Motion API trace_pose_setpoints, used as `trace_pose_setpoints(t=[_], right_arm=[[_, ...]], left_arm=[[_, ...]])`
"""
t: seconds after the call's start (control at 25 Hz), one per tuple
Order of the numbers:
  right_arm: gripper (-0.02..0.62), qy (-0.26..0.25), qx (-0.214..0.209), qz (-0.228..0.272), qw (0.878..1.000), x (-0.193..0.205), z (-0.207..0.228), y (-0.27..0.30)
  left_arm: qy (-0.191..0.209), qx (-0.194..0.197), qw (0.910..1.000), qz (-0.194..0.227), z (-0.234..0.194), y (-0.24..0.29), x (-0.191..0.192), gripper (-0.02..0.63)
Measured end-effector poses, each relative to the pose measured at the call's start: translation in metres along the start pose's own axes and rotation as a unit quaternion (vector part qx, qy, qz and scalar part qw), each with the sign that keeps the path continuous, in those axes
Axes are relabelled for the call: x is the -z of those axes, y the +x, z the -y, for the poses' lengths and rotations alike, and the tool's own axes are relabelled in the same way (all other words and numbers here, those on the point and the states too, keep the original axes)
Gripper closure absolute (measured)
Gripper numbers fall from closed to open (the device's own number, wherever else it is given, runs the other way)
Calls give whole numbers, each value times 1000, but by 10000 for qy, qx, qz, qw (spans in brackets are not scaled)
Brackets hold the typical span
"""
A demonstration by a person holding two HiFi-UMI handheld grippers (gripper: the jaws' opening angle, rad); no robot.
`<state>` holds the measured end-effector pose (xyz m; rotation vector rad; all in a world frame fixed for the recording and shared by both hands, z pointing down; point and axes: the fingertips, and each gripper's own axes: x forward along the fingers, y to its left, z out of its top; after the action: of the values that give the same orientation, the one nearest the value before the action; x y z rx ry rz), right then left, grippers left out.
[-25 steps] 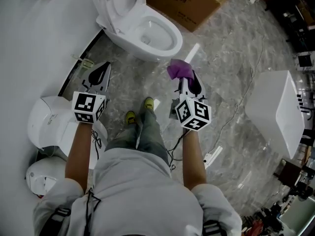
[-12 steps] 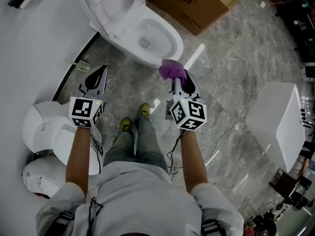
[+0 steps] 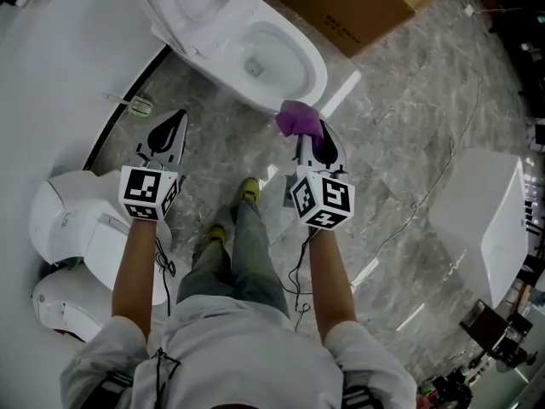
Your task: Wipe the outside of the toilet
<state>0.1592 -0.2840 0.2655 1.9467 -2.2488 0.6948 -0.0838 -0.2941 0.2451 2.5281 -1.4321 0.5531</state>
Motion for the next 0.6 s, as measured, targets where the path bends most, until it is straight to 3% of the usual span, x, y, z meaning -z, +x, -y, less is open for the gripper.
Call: trace_pose_setpoints(t=[0.6], right_arm=[[508, 248, 39, 62, 9997, 136, 0, 35]], left_arm=[[-13, -113, 9998, 155, -18, 19, 129, 592]])
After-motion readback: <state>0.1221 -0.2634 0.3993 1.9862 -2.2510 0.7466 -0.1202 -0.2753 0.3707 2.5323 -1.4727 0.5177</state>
